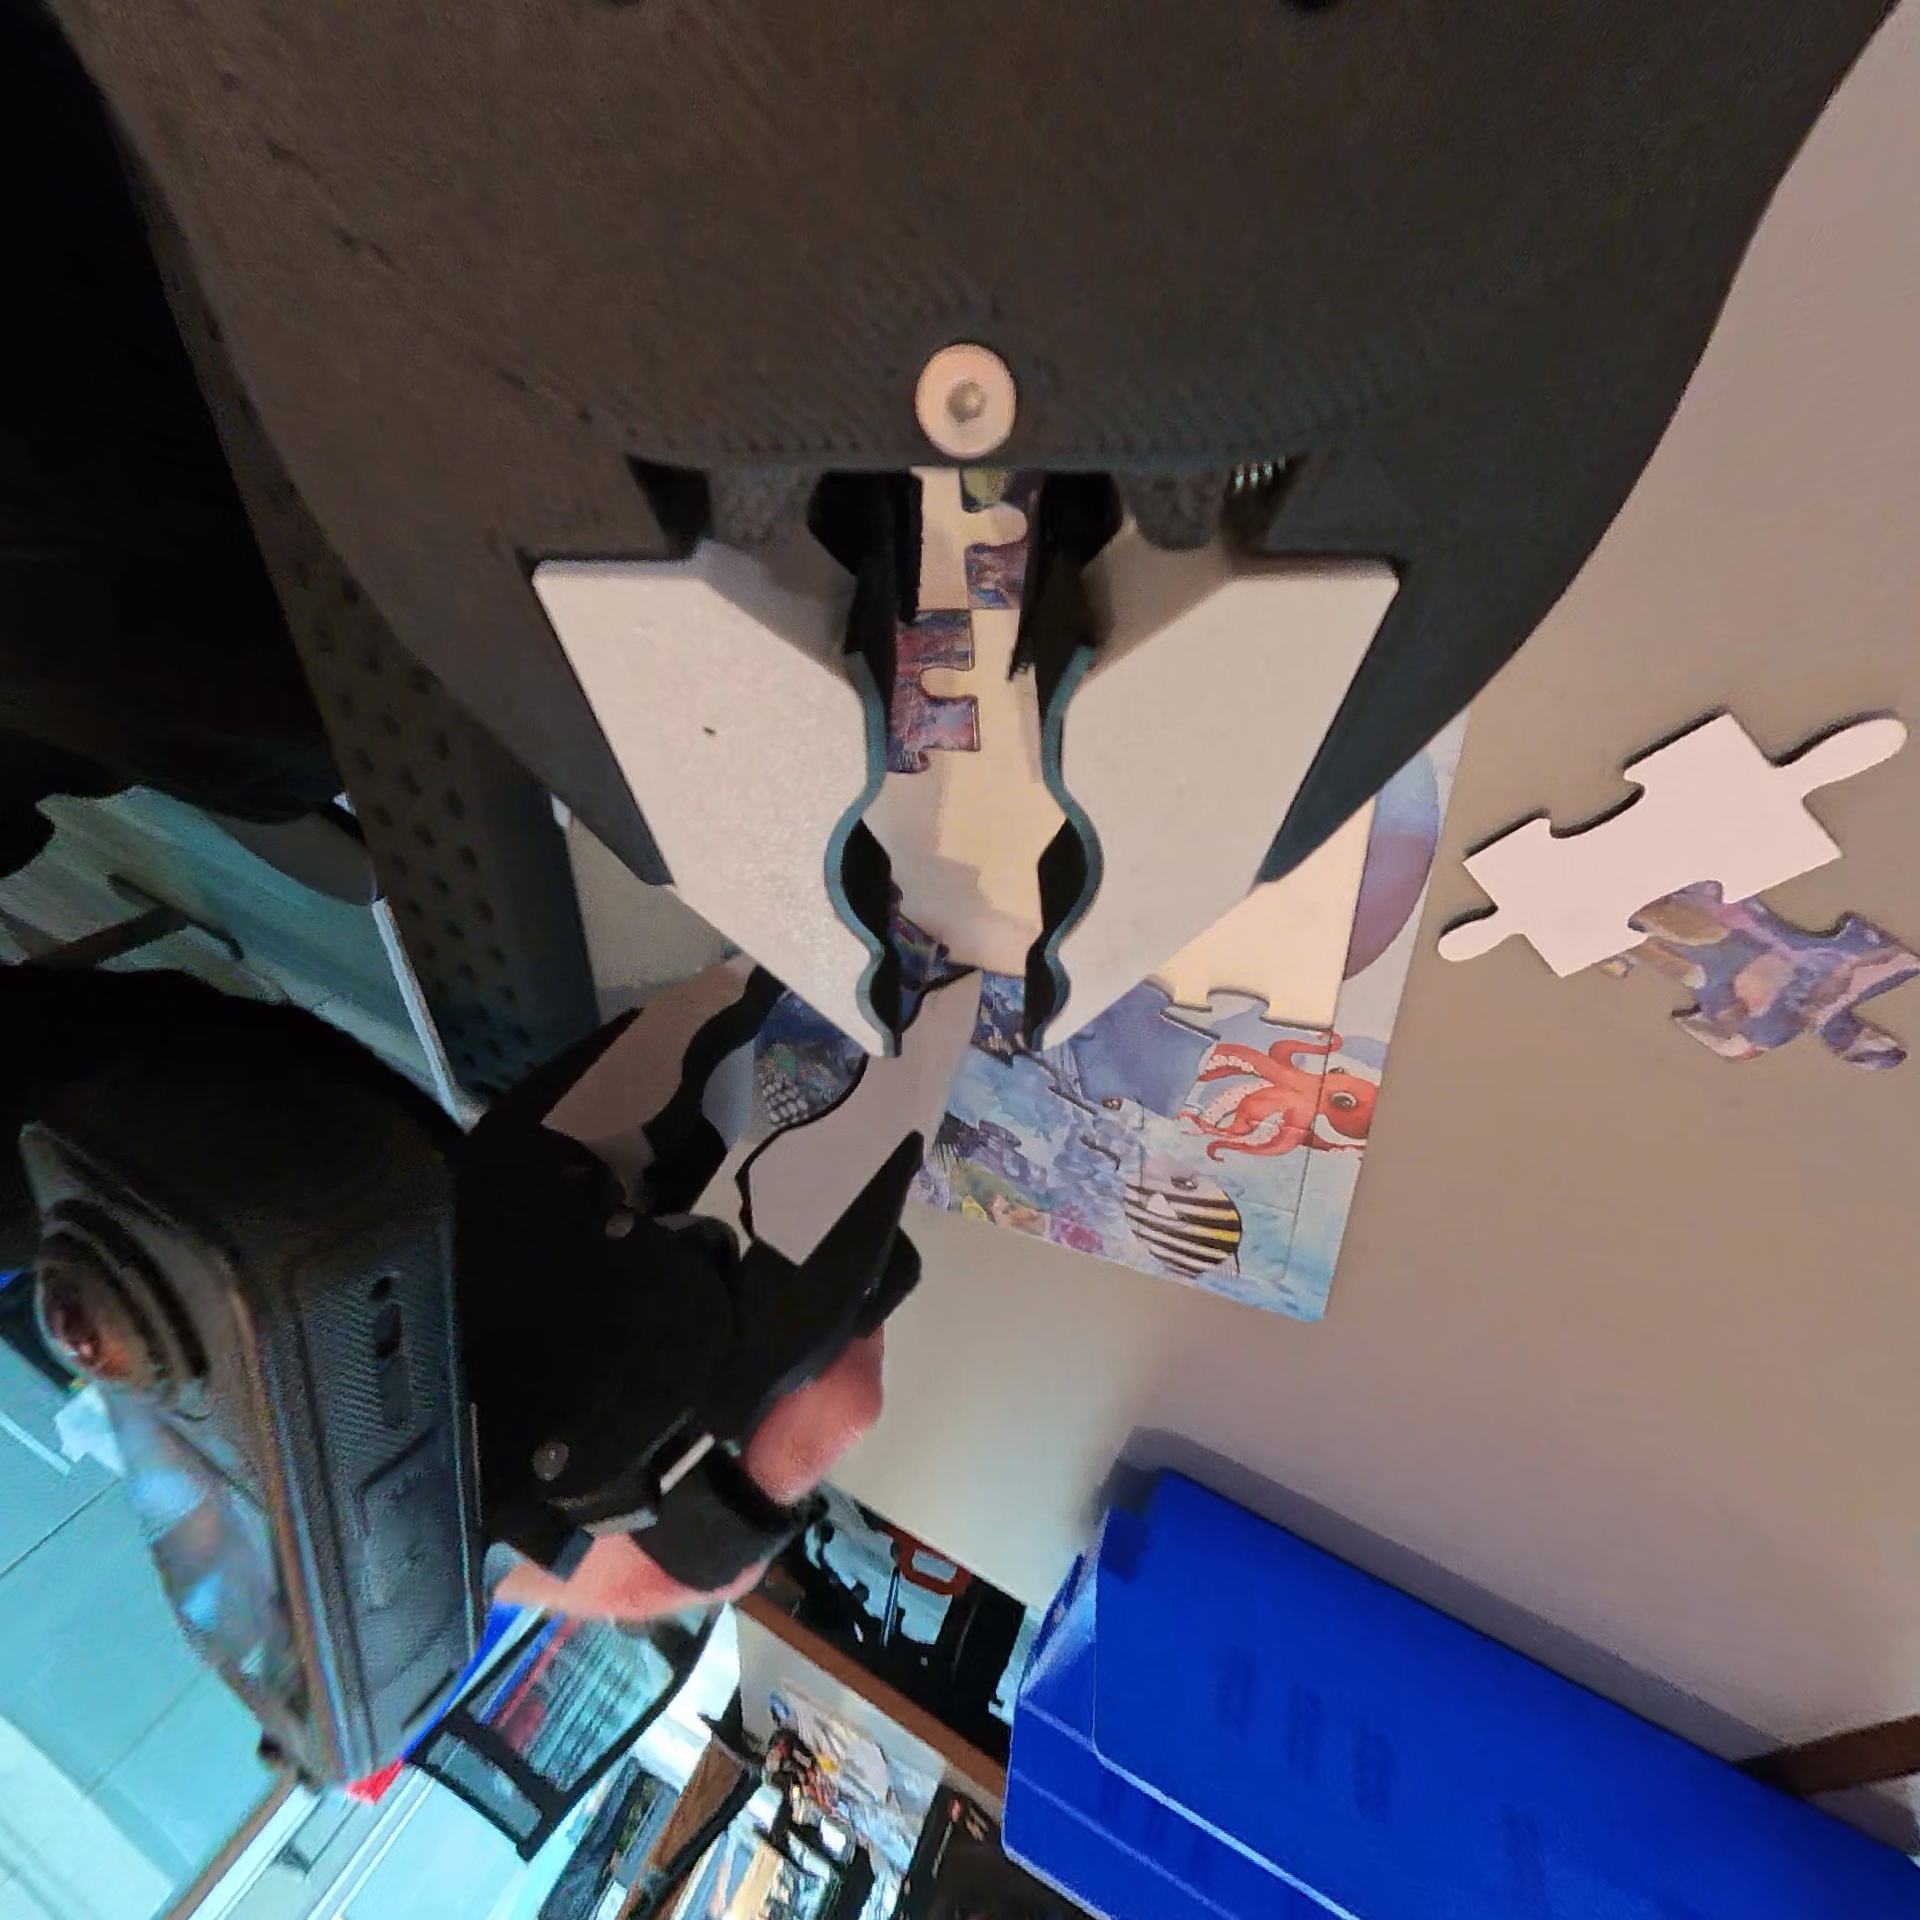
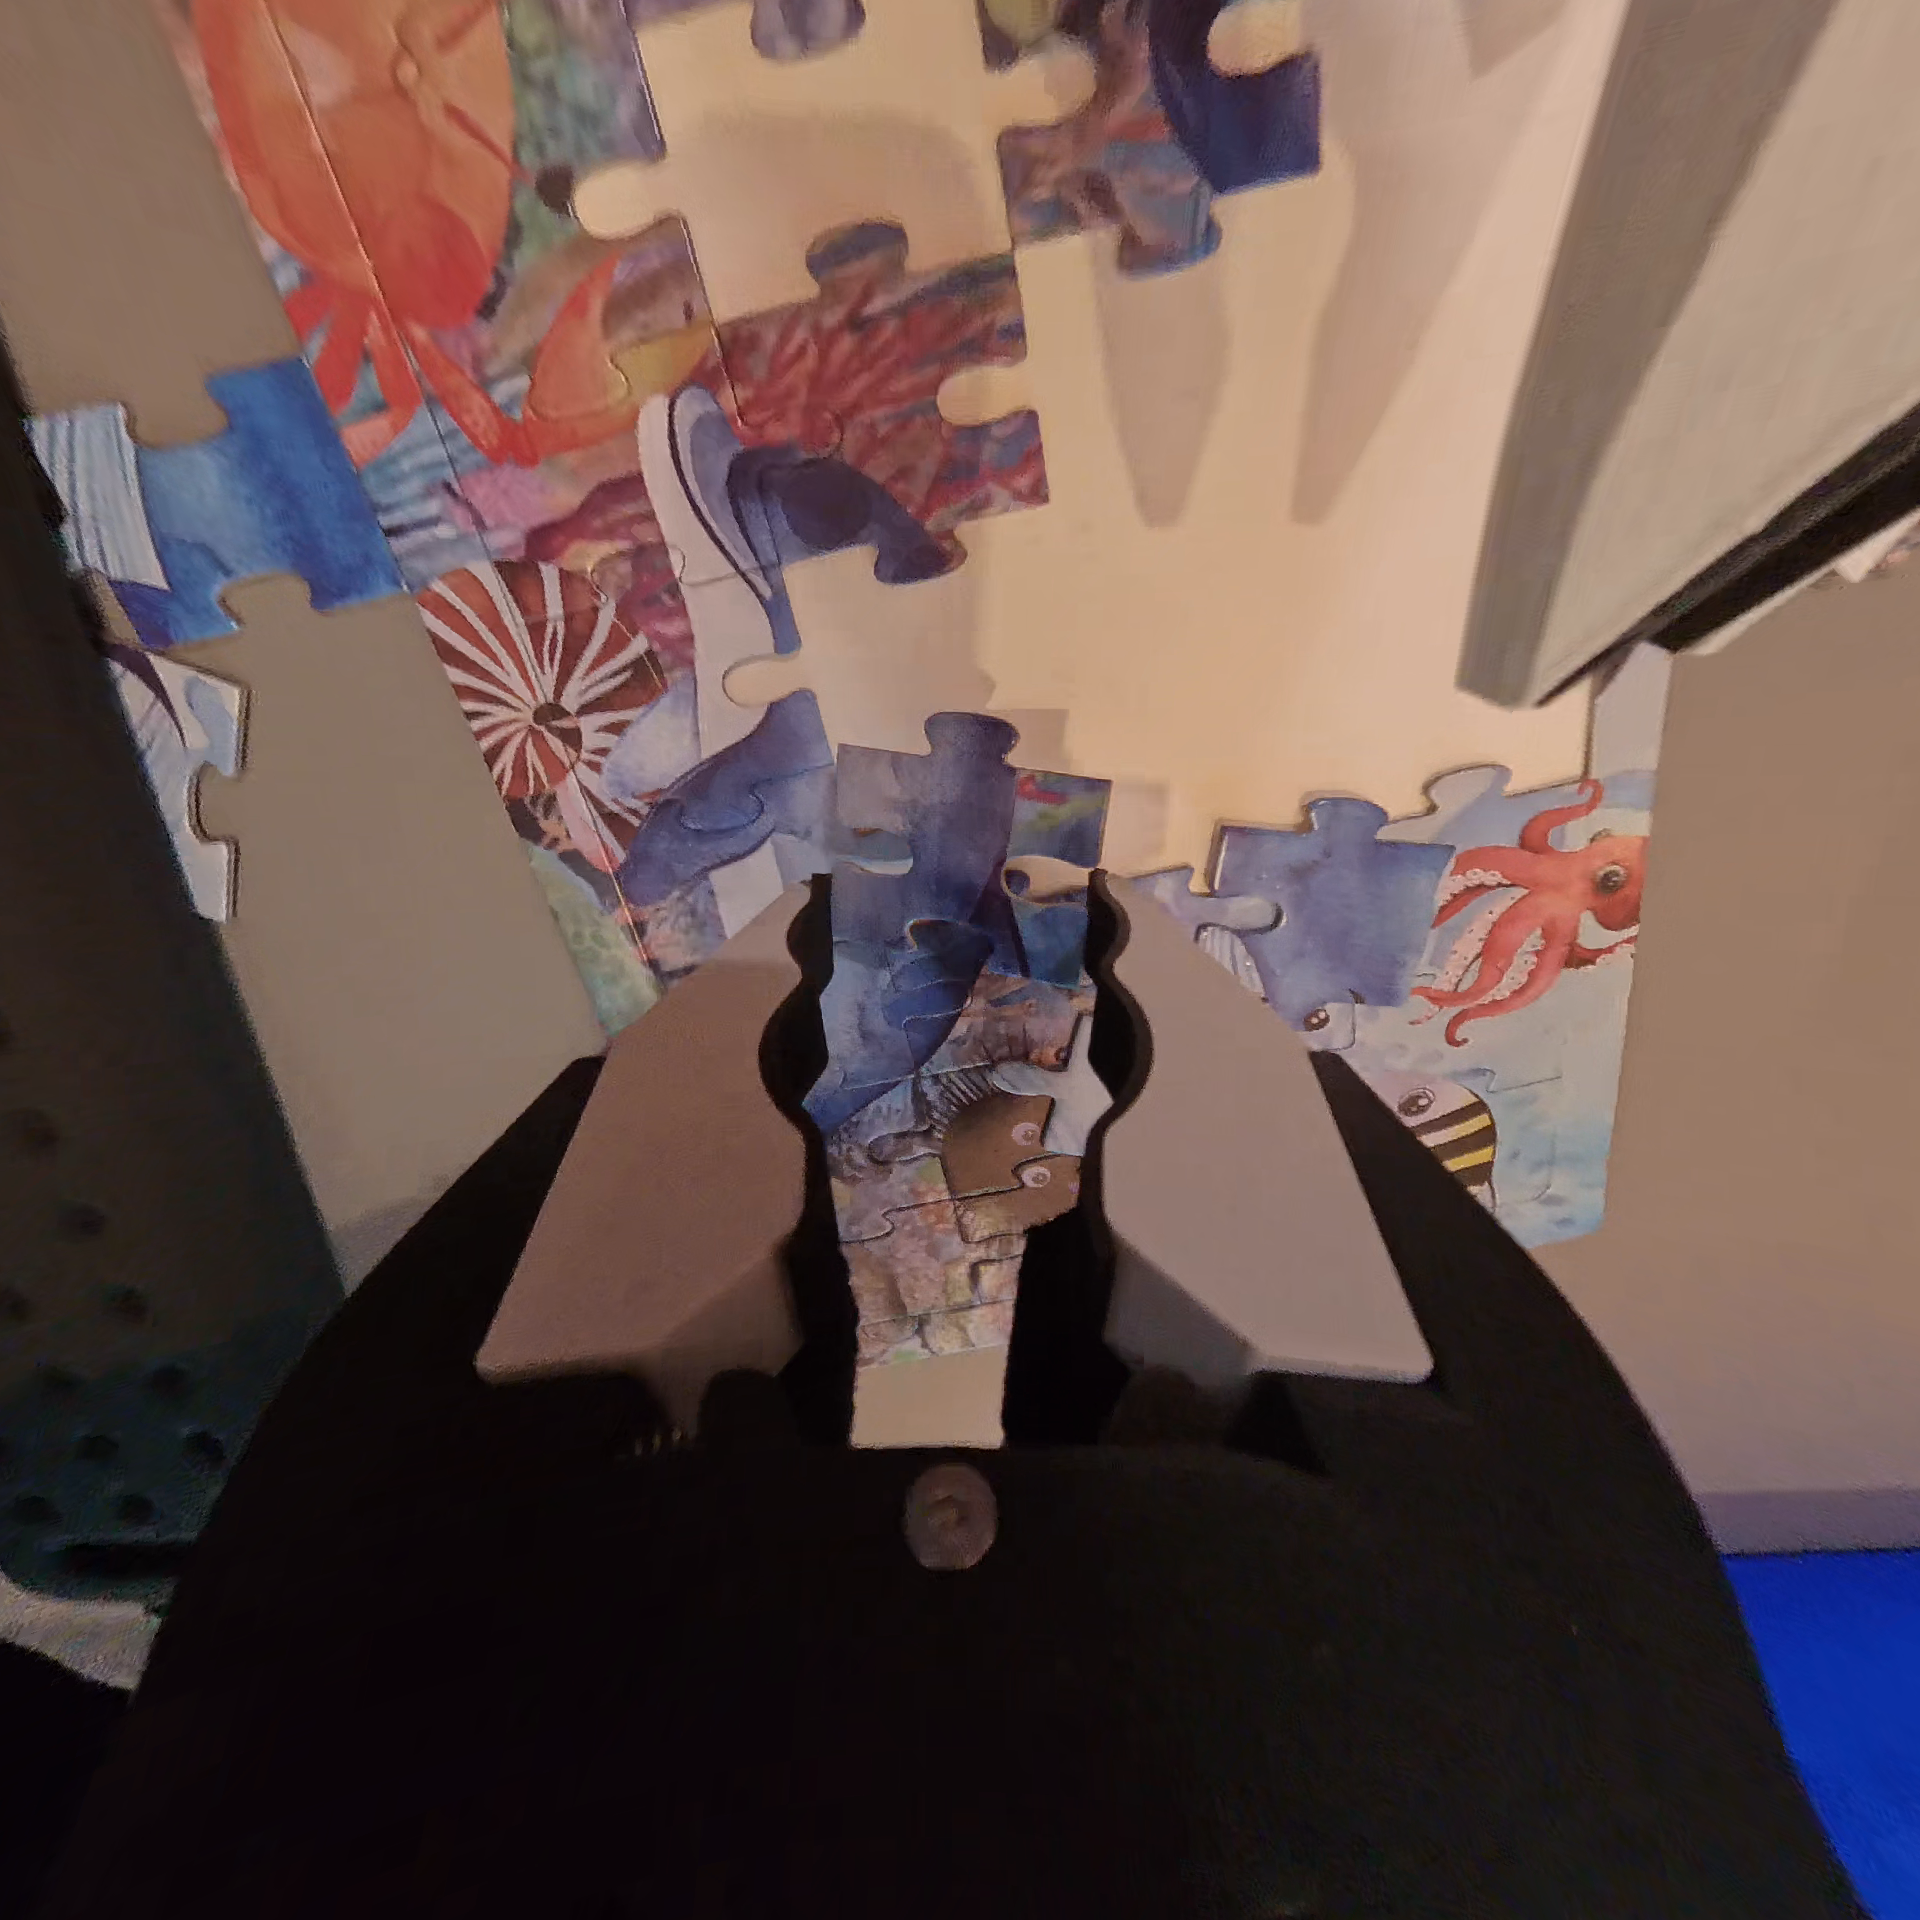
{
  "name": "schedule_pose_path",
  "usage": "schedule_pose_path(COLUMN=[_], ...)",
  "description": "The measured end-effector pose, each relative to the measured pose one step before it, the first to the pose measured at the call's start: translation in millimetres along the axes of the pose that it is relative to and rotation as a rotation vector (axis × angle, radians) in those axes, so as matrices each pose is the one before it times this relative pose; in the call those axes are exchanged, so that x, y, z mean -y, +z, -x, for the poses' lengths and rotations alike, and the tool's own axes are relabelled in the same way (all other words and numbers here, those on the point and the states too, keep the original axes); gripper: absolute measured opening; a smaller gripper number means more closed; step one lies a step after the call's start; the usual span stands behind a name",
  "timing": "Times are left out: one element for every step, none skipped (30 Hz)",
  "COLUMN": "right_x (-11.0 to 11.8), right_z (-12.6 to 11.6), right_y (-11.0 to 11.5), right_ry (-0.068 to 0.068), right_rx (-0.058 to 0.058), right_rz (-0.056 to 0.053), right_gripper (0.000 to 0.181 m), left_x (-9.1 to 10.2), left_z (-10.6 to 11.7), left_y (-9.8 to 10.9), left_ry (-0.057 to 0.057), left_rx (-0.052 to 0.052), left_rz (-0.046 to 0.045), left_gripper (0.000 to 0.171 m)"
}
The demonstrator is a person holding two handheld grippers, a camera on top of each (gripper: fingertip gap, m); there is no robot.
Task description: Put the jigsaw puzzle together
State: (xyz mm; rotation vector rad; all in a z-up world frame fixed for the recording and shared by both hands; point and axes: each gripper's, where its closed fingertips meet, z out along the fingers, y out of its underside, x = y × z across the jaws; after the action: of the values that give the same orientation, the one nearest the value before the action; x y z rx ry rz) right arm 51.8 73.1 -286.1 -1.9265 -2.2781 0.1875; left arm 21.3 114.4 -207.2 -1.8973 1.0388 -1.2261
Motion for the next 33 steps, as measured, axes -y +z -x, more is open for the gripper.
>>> schedule_pose_path(right_x=[-2.03, 0.77, 1.80, 0.74, 0.02, -0.80, -0.97, -0.37, 0.41, -0.38, 0.27, 0.31, -0.66, 0.04, 0.19, 0.01, -0.35, -0.51, -0.43, -0.67, -0.20, -0.09, -0.36, -0.35, 0.05, -0.40, -0.18, -0.66, -0.66, -0.54, 0.20, 0.14, -0.31], right_z=[1.15, -0.46, -0.65, 0.34, -0.75, -1.22, 0.50, 0.77, 0.51, 1.04, -0.77, -2.30, -1.10, -0.33, -0.10, 0.05, 0.13, -0.55, -0.38, 0.79, 0.36, -0.64, 0.27, 0.28, -0.10, 0.06, 0.23, -0.08, 0.03, 0.09, -0.08, -0.23, -0.21], right_y=[1.64, -0.04, -0.51, -0.57, -0.40, 0.00, 0.46, 0.84, 1.28, 1.83, 0.26, -0.60, -0.22, 0.17, 0.19, 0.01, -0.32, -0.25, -0.19, -0.10, -0.17, -0.22, -0.17, 0.21, 0.25, 0.02, -0.22, -0.15, 0.15, -0.11, -0.27, 0.03, 0.09], right_ry=[-0.0109, -0.0138, -0.0177, -0.0173, -0.0101, -0.0104, -0.0154, -0.0144, -0.0099, -0.0110, -0.0085, -0.0072, -0.0023, -0.0009, 0.0009, 0.0015, -0.0020, 0.0013, 0.0032, 0.0044, 0.0021, 0.0066, 0.0095, 0.0052, 0.0102, 0.0146, 0.0019, 0.0027, 0.0072, 0.0004, -0.0030, -0.0028, 0.0011], right_rx=[0.0254, 0.0099, 0.0054, 0.0122, 0.0043, 0.0006, 0.0087, 0.0110, 0.0109, 0.0133, 0.0038, -0.0091, -0.0020, 0.0025, 0.0023, 0.0024, -0.0008, -0.0039, -0.0014, 0.0044, -0.0006, -0.0064, -0.0017, -0.0047, -0.0038, -0.0002, -0.0052, -0.0051, 0.0002, 0.0004, -0.0004, 0.0012, 0.0027], right_rz=[0.0145, -0.0027, -0.0086, -0.0023, 0.0069, 0.0146, 0.0169, 0.0125, 0.0095, 0.0159, 0.0101, 0.0073, 0.0112, 0.0055, 0.0018, 0.0012, 0.0035, 0.0034, 0.0007, 0.0008, -0.0023, -0.0034, -0.0028, -0.0037, -0.0061, -0.0048, -0.0085, -0.0038, 0.0013, 0.0009, -0.0002, 0.0015, 0.0030], right_gripper=[0.047, 0.047, 0.047, 0.047, 0.047, 0.048, 0.047, 0.048, 0.047, 0.048, 0.048, 0.048, 0.048, 0.048, 0.049, 0.049, 0.050, 0.050, 0.050, 0.048, 0.047, 0.045, 0.045, 0.045, 0.045, 0.045, 0.045, 0.045, 0.045, 0.045, 0.045, 0.045, 0.045], left_x=[-4.17, -3.63, -3.20, -2.24, -1.97, -2.29, -2.82, -3.90, -5.38, -5.49, -3.77, -3.38, -3.47, -2.93, -2.19, -1.76, -1.06, -1.06, -0.65, -0.79, -1.21, -0.39, -0.98, -1.44, -1.78, -2.08, -1.95, -1.10, 0.60, 0.43, 0.24, 0.20, -0.13], left_z=[0.84, -0.05, -0.78, -0.96, -0.53, -0.72, 0.08, 1.95, 2.51, 0.81, 0.38, 0.77, 0.04, -1.34, -1.41, -0.37, 0.49, -0.10, 0.84, 0.70, -0.98, -1.12, -1.00, -1.36, -1.35, -1.36, -0.66, -0.30, -1.65, -0.99, -0.70, -0.86, -0.54], left_y=[2.35, 2.41, 1.56, 1.57, 1.21, 0.77, 0.73, 0.79, 1.06, 1.10, 0.71, 1.41, 1.77, 1.78, 1.67, 2.14, 1.97, 2.23, 2.15, 1.18, 2.14, 1.81, 1.38, 1.91, 2.06, 1.74, 1.89, 1.73, 1.28, 1.18, 0.68, 0.39, 0.10], left_ry=[0.0080, 0.0079, 0.0052, 0.0038, 0.0025, 0.0011, 0.0011, 0.0037, 0.0050, 0.0055, 0.0034, 0.0018, 0.0048, 0.0084, 0.0063, 0.0075, 0.0093, 0.0060, 0.0090, 0.0102, 0.0088, 0.0118, 0.0091, 0.0124, 0.0124, 0.0088, 0.0078, 0.0066, 0.0037, 0.0049, 0.0041, 0.0025, 0.0026], left_rx=[0.0067, 0.0039, -0.0027, -0.0029, -0.0022, -0.0029, 0.0001, 0.0114, 0.0143, 0.0036, 0.0015, 0.0046, 0.0027, -0.0041, -0.0040, 0.0036, 0.0079, 0.0047, 0.0110, 0.0098, 0.0019, 0.0026, 0.0008, 0.0021, 0.0024, 0.0001, 0.0031, 0.0052, -0.0047, -0.0013, 0.0007, -0.0020, 0.0003], left_rz=[0.02378, 0.02105, 0.01907, 0.01361, 0.01144, 0.01260, 0.01464, 0.02055, 0.02821, 0.02776, 0.01926, 0.01674, 0.02068, 0.01751, 0.01337, 0.01258, 0.00889, 0.00917, 0.00847, 0.00873, 0.01234, 0.00704, 0.00950, 0.01320, 0.01484, 0.01480, 0.01359, 0.00883, 0.00011, 0.00161, 0.00155, 0.00161, 0.00178], left_gripper=[0.022, 0.021, 0.021, 0.021, 0.021, 0.021, 0.021, 0.021, 0.021, 0.022, 0.022, 0.022, 0.022, 0.021, 0.021, 0.022, 0.022, 0.022, 0.023, 0.022, 0.022, 0.022, 0.022, 0.022, 0.022, 0.022, 0.022, 0.022, 0.021, 0.020, 0.020, 0.020, 0.021])
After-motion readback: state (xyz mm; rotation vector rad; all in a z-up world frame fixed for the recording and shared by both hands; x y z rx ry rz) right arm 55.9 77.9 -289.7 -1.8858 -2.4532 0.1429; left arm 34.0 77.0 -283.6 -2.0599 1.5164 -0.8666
